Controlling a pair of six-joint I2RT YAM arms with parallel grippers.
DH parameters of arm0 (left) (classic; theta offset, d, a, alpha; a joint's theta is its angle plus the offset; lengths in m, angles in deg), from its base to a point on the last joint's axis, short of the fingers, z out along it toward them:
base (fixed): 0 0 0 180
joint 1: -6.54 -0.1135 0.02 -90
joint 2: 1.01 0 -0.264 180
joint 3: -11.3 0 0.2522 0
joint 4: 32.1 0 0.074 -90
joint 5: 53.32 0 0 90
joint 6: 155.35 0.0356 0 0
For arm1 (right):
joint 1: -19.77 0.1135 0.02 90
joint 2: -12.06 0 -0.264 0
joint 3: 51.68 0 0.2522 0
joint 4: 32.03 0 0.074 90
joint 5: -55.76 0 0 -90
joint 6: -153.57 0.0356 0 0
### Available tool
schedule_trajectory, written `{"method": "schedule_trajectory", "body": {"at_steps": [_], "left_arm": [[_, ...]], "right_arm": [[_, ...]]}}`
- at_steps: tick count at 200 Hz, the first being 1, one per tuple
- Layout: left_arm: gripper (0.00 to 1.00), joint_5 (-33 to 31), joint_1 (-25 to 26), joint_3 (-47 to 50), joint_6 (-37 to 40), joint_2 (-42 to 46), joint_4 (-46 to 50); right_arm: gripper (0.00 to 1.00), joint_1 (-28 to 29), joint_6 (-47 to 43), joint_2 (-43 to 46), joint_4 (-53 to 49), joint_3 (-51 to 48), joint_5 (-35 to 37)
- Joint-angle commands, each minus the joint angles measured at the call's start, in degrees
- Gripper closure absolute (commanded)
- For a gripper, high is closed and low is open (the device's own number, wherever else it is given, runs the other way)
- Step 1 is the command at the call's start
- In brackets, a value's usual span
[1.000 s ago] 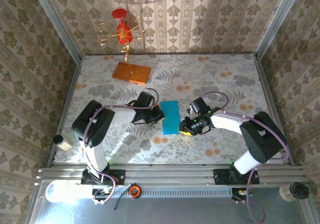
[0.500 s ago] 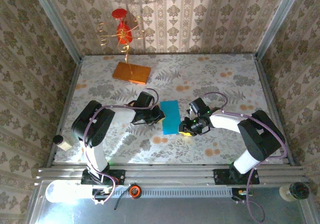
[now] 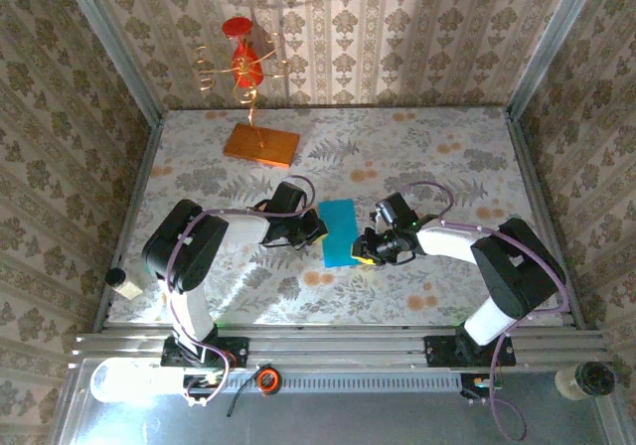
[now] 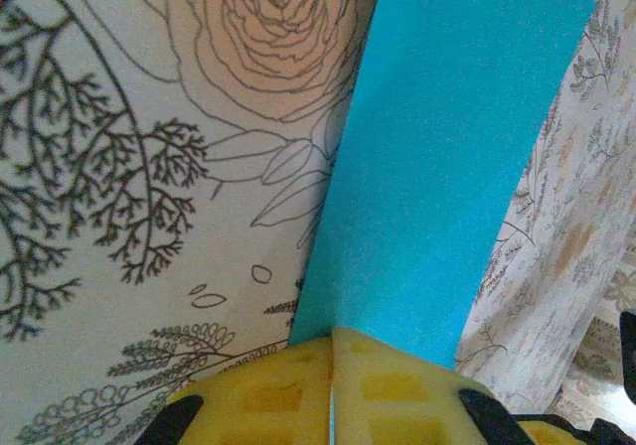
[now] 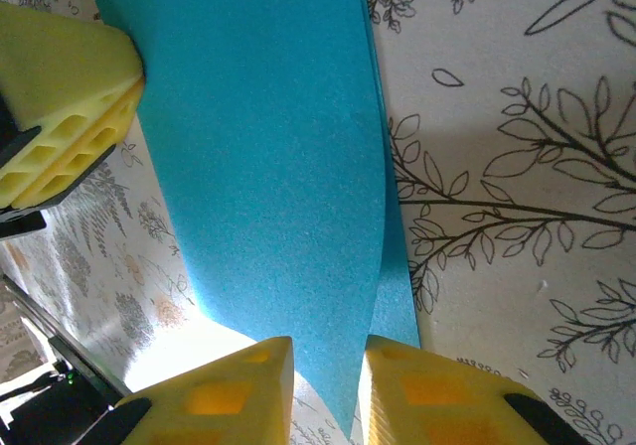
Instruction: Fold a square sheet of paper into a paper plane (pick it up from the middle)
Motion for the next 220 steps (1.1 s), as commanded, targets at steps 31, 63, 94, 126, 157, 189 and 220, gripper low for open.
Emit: {"method": "schedule_trajectory", "body": {"at_steps": [31, 63, 94, 126, 157, 189, 220], "left_arm": [[0.89, -2.9, -0.4, 0.3, 0.5, -2.2, 4.9], [0.88, -1.8, 0.2, -4.3, 3.5, -0.8, 4.9], [0.84, -2.7, -0.5, -6.3, 6.3, 1.1, 3.2], [0.82, -2.7, -1.5, -7.2, 9.8, 1.6, 4.2], [0.85, -1.0, -1.0, -7.9, 10.6, -0.7, 4.9], [0.87, 0.5, -0.2, -9.2, 11.8, -2.9, 5.7], [0.89, -0.6, 1.0, -12.0, 13.3, -5.1, 9.1]], "right_arm": [[0.79, -0.6, 1.5, -0.5, -1.8, 0.4, -0.4], [0.85, -0.7, 1.7, -0.5, -2.8, 0.6, -0.4], [0.93, -0.9, 1.5, 0.6, -4.7, 0.8, -0.4], [0.97, -1.1, 1.6, 2.6, -6.8, 0.8, -1.0], [0.98, -1.1, 3.7, 4.7, -6.5, 0.6, -1.9], [0.99, -0.9, 5.0, 5.2, -6.3, 0.3, -2.5], [0.99, -0.4, 5.7, 5.1, -4.6, 0.1, -4.1]]}}
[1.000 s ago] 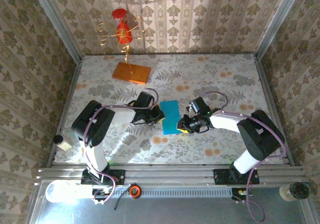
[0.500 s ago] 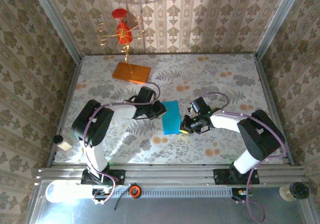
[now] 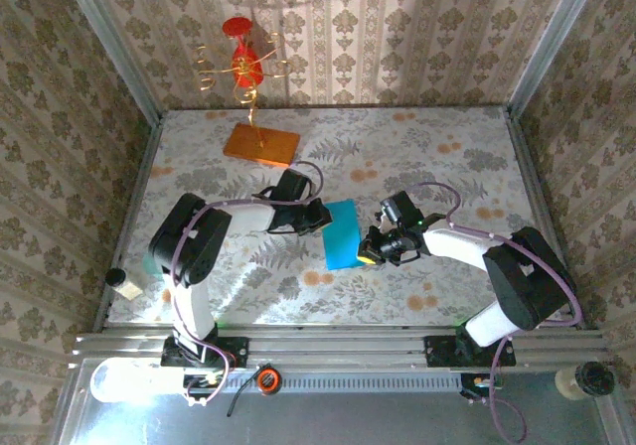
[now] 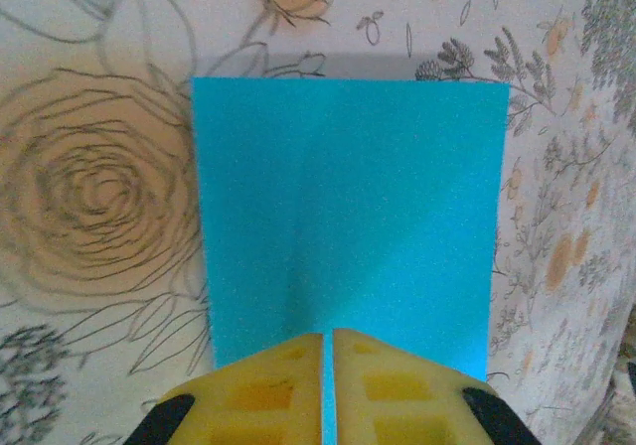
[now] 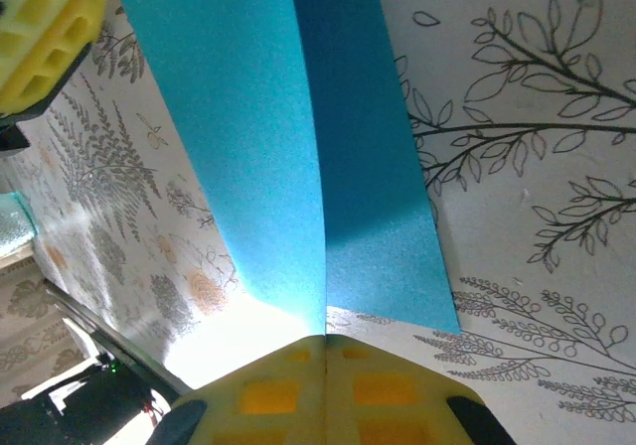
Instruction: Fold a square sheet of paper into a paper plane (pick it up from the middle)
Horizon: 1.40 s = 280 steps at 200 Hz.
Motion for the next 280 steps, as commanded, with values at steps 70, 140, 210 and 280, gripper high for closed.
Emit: {"method": "schedule_trajectory", "body": {"at_steps": [70, 140, 210, 280], "left_arm": [[0.93, -0.1, 1.5, -2.3, 3.1, -4.5, 4.8], [0.94, 0.2, 1.5, -2.4, 3.4, -5.2, 5.1], [0.92, -2.9, 1.5, -4.0, 4.9, 0.4, 5.7], [0.96, -3.6, 0.7, -3.3, 4.8, -2.7, 6.4]], "right_arm": [[1.0, 1.9, 3.6, -3.6, 9.1, 1.1, -5.2], [1.0, 3.5, 6.8, -11.0, 16.9, 5.9, -3.8], [1.0, 3.5, 7.9, -12.8, 16.2, 5.7, 0.1], [1.0, 3.5, 8.7, -13.5, 19.4, 4.7, -1.0]]}}
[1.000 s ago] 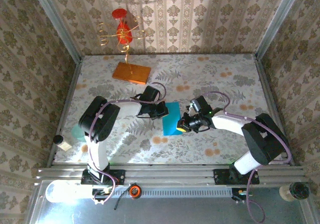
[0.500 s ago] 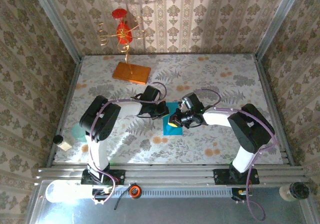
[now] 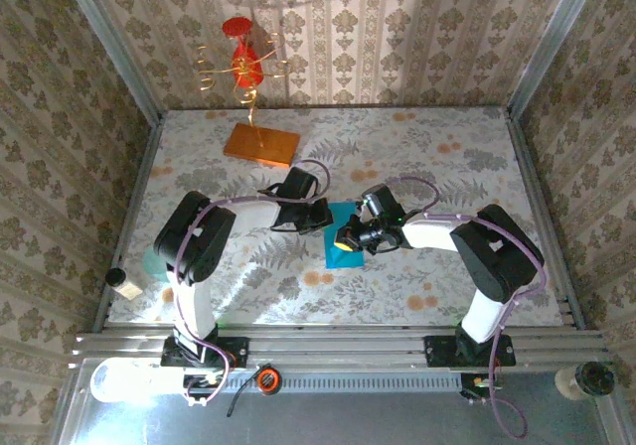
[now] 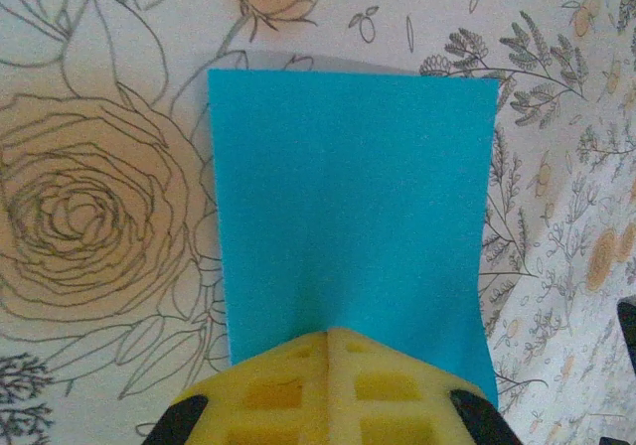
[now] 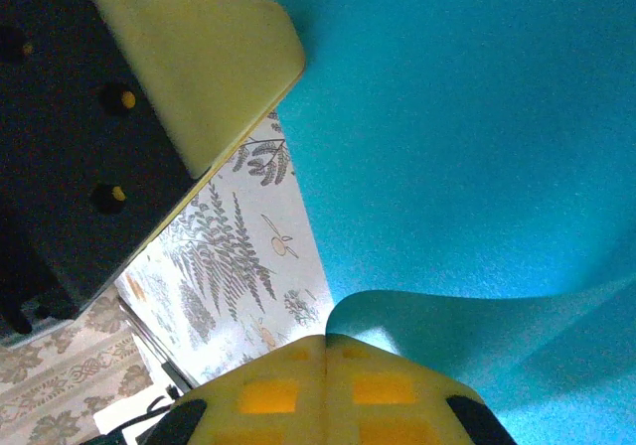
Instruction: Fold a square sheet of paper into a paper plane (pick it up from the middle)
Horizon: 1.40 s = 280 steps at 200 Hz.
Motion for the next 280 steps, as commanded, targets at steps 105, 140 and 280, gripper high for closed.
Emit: {"method": "schedule_trajectory", "body": {"at_steps": [105, 140, 280], "left_arm": [[1.0, -0.6, -0.4, -0.3, 1.4, -3.0, 3.5], [1.0, -0.4, -0.4, -0.4, 1.4, -3.0, 3.5], [1.0, -0.2, -0.6, -0.3, 1.0, -3.2, 3.6]], "right_arm": [[1.0, -0.3, 4.3, -2.8, 8.0, -2.4, 2.7], [1.0, -0.4, 4.6, -3.9, 8.9, -2.2, 2.7], [1.0, -0.7, 5.5, -5.9, 12.5, -2.6, 2.7]]}}
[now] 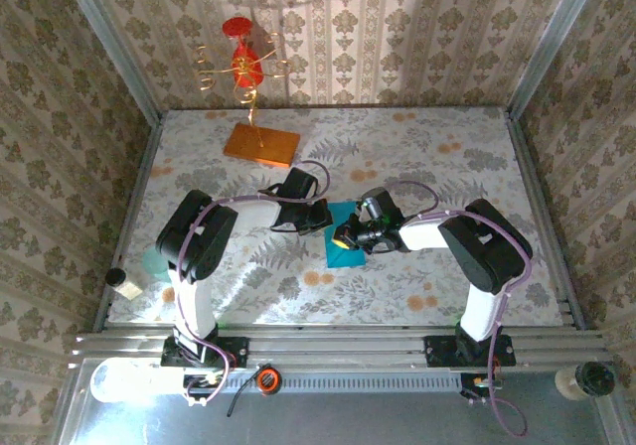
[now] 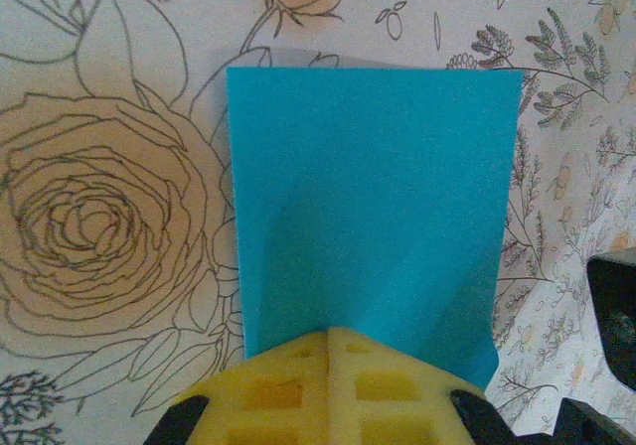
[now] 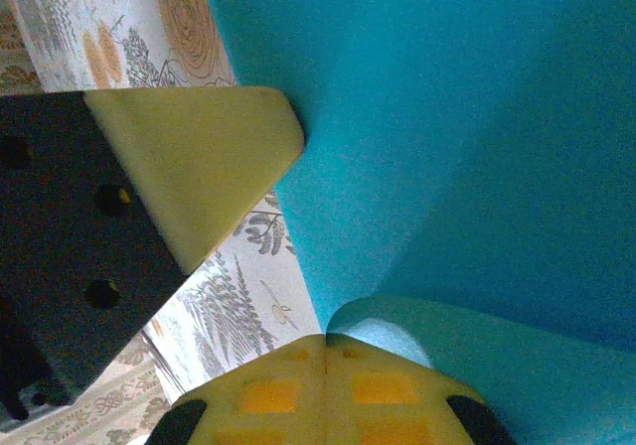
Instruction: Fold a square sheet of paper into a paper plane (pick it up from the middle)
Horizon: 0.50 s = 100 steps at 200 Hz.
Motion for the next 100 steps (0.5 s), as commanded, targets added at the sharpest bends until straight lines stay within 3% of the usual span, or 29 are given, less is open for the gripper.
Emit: {"method": "schedule_trajectory", "body": {"at_steps": [1, 100], "left_arm": [[1.0, -0.6, -0.3, -0.2, 1.1, -2.0, 3.5], [1.0, -0.3, -0.2, 0.0, 1.0, -2.2, 3.4]], "right_arm": [[1.0, -0.3, 0.8, -1.4, 1.4, -0.7, 1.3], [1.0, -0.3, 0.7, -2.6, 2.1, -0.1, 0.2]]}}
